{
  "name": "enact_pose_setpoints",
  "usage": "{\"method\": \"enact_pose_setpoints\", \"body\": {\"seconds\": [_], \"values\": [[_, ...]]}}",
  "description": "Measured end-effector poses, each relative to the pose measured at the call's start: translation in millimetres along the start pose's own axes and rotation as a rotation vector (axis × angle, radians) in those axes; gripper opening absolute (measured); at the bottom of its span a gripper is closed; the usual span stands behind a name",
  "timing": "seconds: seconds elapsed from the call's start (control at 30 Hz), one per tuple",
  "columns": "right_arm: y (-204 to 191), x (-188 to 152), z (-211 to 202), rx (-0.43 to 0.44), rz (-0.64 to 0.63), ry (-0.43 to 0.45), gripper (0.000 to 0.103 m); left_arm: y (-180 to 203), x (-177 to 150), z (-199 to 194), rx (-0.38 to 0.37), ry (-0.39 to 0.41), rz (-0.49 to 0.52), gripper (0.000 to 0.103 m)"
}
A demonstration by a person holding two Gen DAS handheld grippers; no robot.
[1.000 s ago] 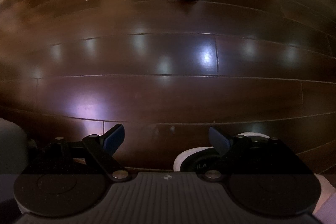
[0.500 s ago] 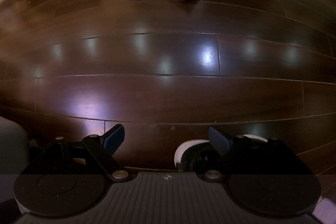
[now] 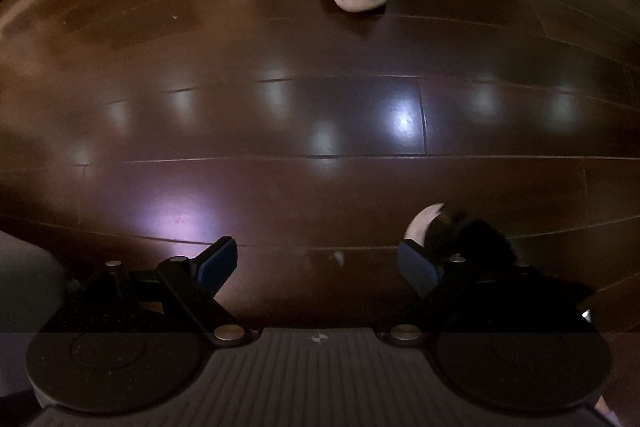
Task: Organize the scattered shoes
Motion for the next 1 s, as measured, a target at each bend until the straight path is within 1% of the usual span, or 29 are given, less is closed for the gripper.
{"method": "enact_pose_setpoints", "body": {"seconds": [0.03, 0.1, 0.23, 0.43, 0.5, 0.53, 0.63, 0.7, 0.8, 0.83, 0.87, 0.93, 1.0], "values": [[0.5, 7.9, 1.7, -0.009, 0.077, -0.004, 0.069, -0.1, 0.0, -0.2, 0.0, 0.001, 0.001, 0.091], [4.2, 15.6, 2.0, -0.021, 0.161, -0.006, 0.069, 0.5, 0.0, -0.7, 0.0, 0.004, 0.006, 0.091], [-28.2, 61.3, 21.0, -0.059, 0.353, -0.03, 0.069, 2.0, 0.1, -2.2, -0.001, 0.009, 0.013, 0.091], [-30.6, 89.4, 27.3, -0.052, 0.51, -0.017, 0.07, 3.7, -0.6, -1.3, 0.009, 0.011, 0.024, 0.091], [-40.6, 98.2, 27.1, -0.044, 0.55, -0.018, 0.071, 4.4, -0.3, -0.1, 0.009, 0.009, 0.025, 0.091], [-43.0, 107.7, 28.9, -0.036, 0.569, -0.021, 0.071, 4.9, 0.1, 0.4, 0.01, 0.009, 0.027, 0.091], [-55.1, 124.2, 29.0, -0.006, 0.573, -0.015, 0.074, 5.5, 1.1, 1.7, 0.01, 0.009, 0.03, 0.091], [-52.2, 112.5, 26.0, 0.013, 0.554, -0.016, 0.078, 5.5, 1.2, 1.6, 0.01, 0.01, 0.03, 0.091], [-61.5, 127.9, 23.1, 0.052, 0.499, -0.009, 0.084, 5.7, 1.2, 2.2, 0.012, 0.01, 0.03, 0.091], [-70.0, 137.7, 22.5, 0.043, 0.45, 0.008, 0.089, 5.9, 1.1, 2.1, 0.012, 0.01, 0.029, 0.091], [-70.2, 140.5, 24.4, 0.033, 0.42, 0.017, 0.096, 5.8, 1.0, 2.0, 0.012, 0.009, 0.028, 0.091], [-75.5, 148.4, 28.4, 0.018, 0.362, 0.025, 0.103, 5.9, 1.0, 1.4, 0.013, 0.011, 0.028, 0.091], [-84.6, 158.3, 32.7, 0.008, 0.306, 0.025, 0.103, 6.3, 1.0, 1.0, 0.012, 0.011, 0.025, 0.091]]}}
Point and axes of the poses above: each gripper's, at about its wrist camera, not at the fingertips, and z roughly the way its jaws point, y to its right, x to its top, the point moved 8 cm from there along z, roughly the way its jaws point, and after that the axes turned 9 degrees about y, right-handed, at the moved point
